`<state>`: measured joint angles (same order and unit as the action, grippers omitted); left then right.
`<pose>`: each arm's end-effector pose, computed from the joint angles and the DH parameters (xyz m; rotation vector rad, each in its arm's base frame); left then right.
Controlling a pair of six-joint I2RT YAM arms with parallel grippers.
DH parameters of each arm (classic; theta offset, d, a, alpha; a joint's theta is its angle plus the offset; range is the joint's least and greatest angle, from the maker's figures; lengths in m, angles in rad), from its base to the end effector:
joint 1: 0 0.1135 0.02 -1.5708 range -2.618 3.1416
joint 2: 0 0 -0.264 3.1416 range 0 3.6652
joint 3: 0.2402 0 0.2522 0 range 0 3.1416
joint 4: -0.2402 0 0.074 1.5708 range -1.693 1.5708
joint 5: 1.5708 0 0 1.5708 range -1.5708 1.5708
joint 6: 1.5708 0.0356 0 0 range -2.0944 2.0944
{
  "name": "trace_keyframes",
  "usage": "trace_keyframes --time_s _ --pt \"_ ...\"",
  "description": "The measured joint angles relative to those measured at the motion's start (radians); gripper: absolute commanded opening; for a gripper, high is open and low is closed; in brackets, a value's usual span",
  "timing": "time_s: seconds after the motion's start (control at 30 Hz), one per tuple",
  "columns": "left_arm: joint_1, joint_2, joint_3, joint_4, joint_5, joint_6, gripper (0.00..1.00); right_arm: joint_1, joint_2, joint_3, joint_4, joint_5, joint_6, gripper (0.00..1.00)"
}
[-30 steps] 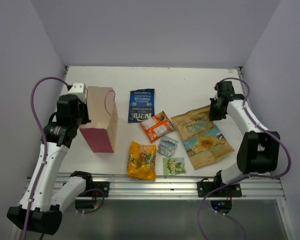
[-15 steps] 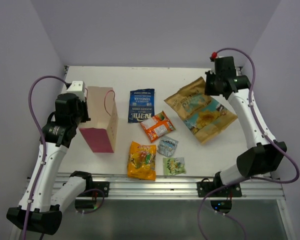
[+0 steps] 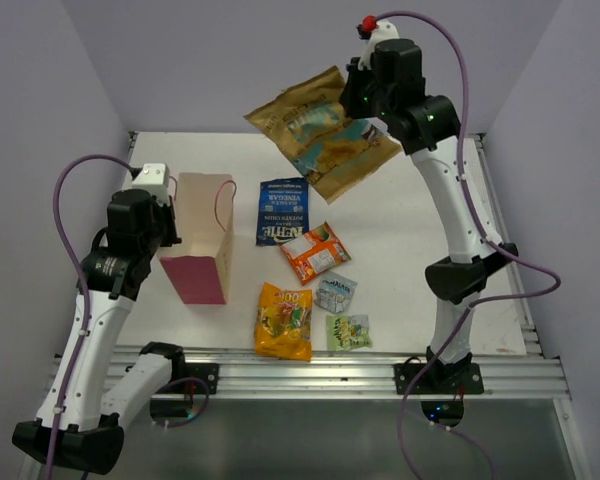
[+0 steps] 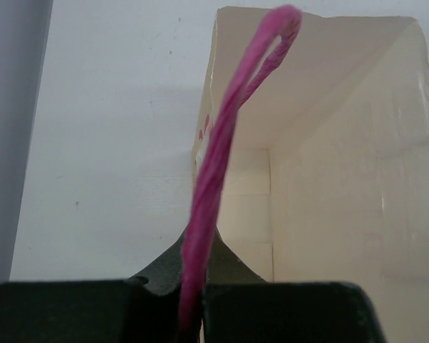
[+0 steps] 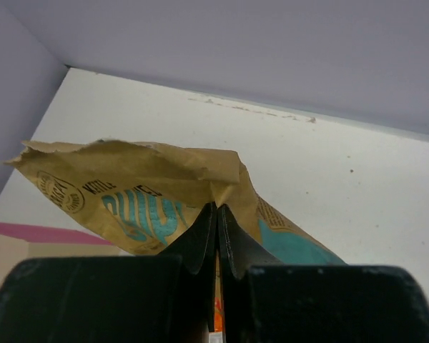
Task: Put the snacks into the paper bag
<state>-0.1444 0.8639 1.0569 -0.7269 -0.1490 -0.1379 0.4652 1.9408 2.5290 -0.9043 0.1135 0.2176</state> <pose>0.1704 -0.0194 0.3645 -0.0824 2.0966 -0.0133 0.3503 0.1713 0.5115 -0.1569 1.8942 0.3593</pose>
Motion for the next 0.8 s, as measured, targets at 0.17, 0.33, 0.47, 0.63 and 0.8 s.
trace_keyframes --time_s 0.17,0.33,0.47,0.63,0.8 --pt "0.000 -0.001 0.000 0.001 0.040 0.001 0.00 0.109 0.024 0.003 0.056 0.008 0.006 0.00" --pt "0.000 0.000 0.000 0.000 0.079 0.002 0.00 0.181 0.048 0.061 0.164 0.031 0.006 0.00" --pt "0.000 0.000 0.000 0.001 0.101 0.003 0.00 0.189 0.047 0.079 0.285 0.045 0.016 0.00" --pt "0.000 0.006 0.000 0.003 0.124 0.004 0.00 0.190 0.047 0.069 0.409 0.048 0.057 0.00" --pt "0.000 0.016 0.000 0.009 0.166 0.008 0.00 0.193 0.047 0.065 0.509 0.000 0.133 0.00"
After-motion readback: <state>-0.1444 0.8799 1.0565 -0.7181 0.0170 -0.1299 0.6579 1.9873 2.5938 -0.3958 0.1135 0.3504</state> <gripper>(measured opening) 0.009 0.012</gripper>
